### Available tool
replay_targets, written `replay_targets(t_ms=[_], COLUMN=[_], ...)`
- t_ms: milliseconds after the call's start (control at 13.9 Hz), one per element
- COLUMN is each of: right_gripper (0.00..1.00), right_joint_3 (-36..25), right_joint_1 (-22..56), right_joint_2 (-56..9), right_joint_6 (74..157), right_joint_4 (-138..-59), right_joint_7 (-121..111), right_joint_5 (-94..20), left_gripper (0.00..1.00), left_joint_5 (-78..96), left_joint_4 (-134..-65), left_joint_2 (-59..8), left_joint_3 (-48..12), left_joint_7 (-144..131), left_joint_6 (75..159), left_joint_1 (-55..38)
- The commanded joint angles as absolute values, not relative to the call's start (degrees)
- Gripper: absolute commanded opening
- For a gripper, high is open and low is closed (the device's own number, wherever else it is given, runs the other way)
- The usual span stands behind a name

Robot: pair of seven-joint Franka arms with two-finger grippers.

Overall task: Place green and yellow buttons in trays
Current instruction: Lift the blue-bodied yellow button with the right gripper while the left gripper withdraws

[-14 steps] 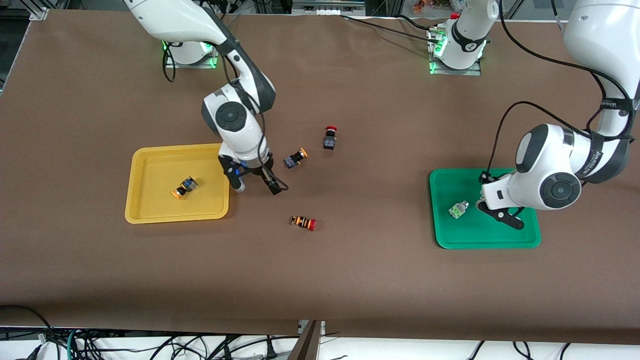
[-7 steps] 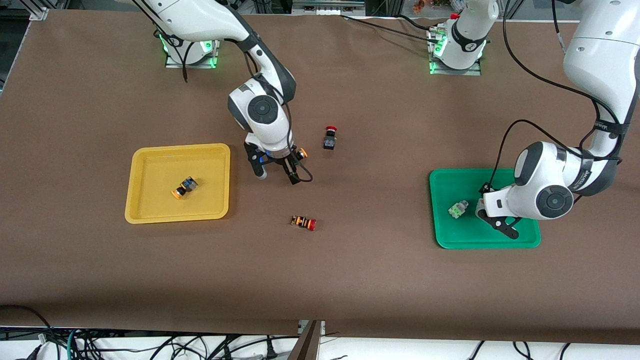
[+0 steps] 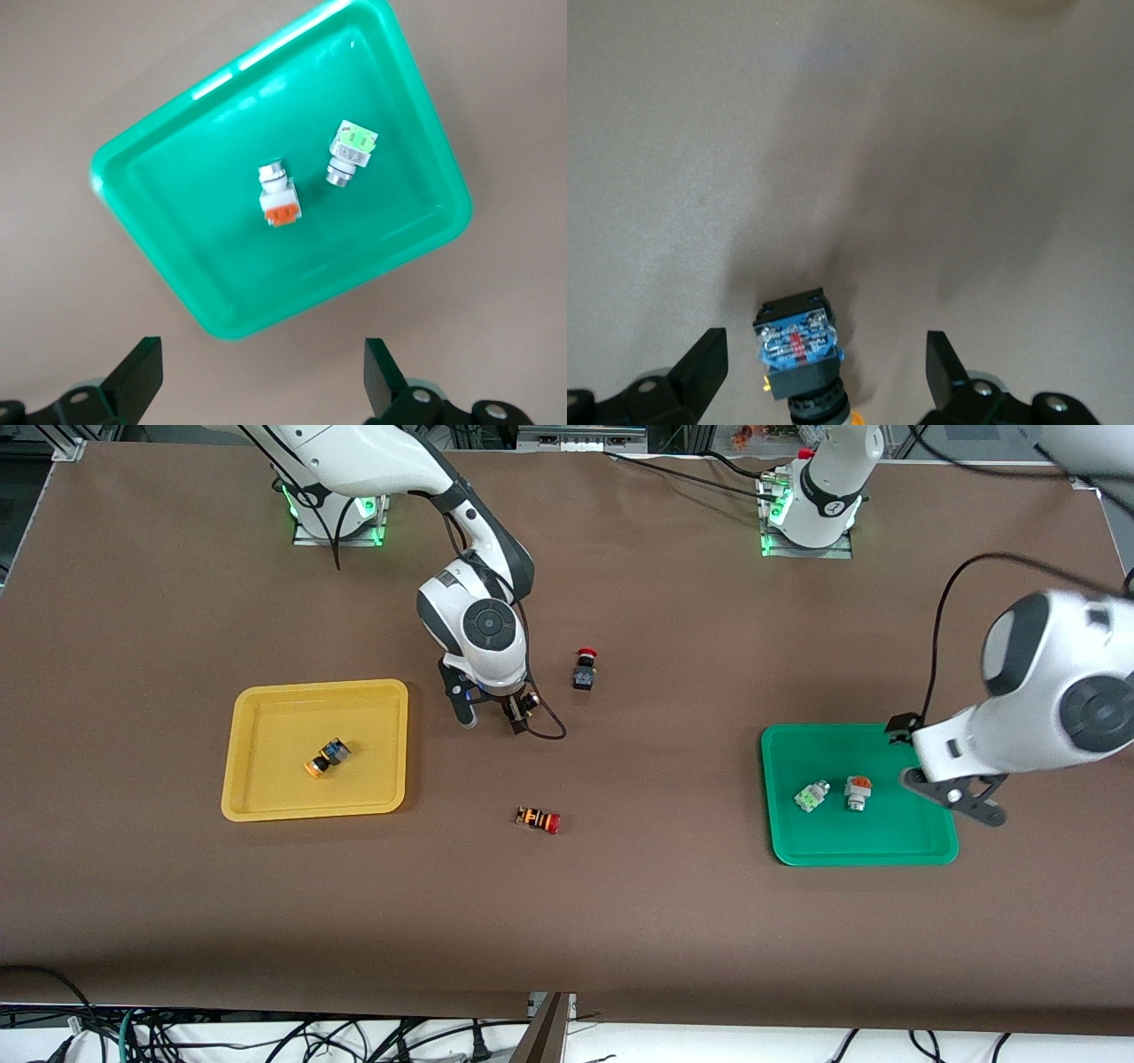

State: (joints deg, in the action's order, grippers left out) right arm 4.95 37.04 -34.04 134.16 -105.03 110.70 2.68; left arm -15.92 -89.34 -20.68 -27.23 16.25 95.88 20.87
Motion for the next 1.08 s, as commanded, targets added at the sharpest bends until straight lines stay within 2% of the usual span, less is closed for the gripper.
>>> replay_targets(t_ms=[0,143,215,287,430,502,574,645,717,789,1004], right_gripper=[0.99,0.99,0.99,0.99,0.97,0.87,0.73,0.41,0.16,0.01,0.0], right_joint_3=[4.48,4.48,4.48,4.4,4.39,4.39,4.39,4.39,4.39,4.39,4.31], right_joint_1=[37.88,37.88,38.05,38.67,39.28,39.29,39.29,39.29,39.2,39.11,38.85], right_joint_2=[-35.15,-36.03,-36.64,-37.43,-38.49,-38.76,-38.85,-39.11,-39.11,-39.02,-37.63], right_joint_6=[135.34,138.23,139.73,141.23,142.12,142.47,142.91,143.43,143.79,143.88,143.35], right_joint_4=[-103.54,-103.53,-103.54,-103.54,-103.54,-103.54,-103.54,-103.54,-103.54,-103.54,-103.54], right_joint_7=[111.88,111.97,112.32,112.93,113.47,113.47,113.38,113.12,112.77,112.5,107.08], right_joint_5=[2.02,2.02,2.02,2.02,2.28,2.37,2.46,2.55,2.55,2.64,2.73], left_gripper=[1.0,1.0,1.0,1.0,1.0,1.0,1.0,1.0,1.0,1.0,1.0], left_joint_5=[-12.58,-10.64,-10.2,-9.24,-1.45,-0.1,0.0,-0.35,-1.05,-1.66,-2.89], left_joint_4=[-78.1,-70.6,-71.01,-72.58,-79.07,-83.89,-88.81,-93.73,-96.65,-96.16,-95.54], left_joint_2=[-19.16,-19.68,-18.38,-15.76,-9.7,-6.62,-3.2,0.14,2.35,2.11,1.58], left_joint_3=[-27.25,-26.9,-24.63,-20.0,-2.64,2.32,4.55,5.44,7.1,7.82,6.77], left_joint_7=[14.15,14.15,13.89,12.32,5.22,2.75,2.03,1.93,2.11,2.2,2.63], left_joint_6=[83.99,75.79,76.02,77.42,84.77,88.21,91.55,95.06,97.27,96.34,94.66], left_joint_1=[21.18,20.83,19.79,15.77,4.02,0.39,-1.13,-1.93,-4.2,-4.65,-5.1])
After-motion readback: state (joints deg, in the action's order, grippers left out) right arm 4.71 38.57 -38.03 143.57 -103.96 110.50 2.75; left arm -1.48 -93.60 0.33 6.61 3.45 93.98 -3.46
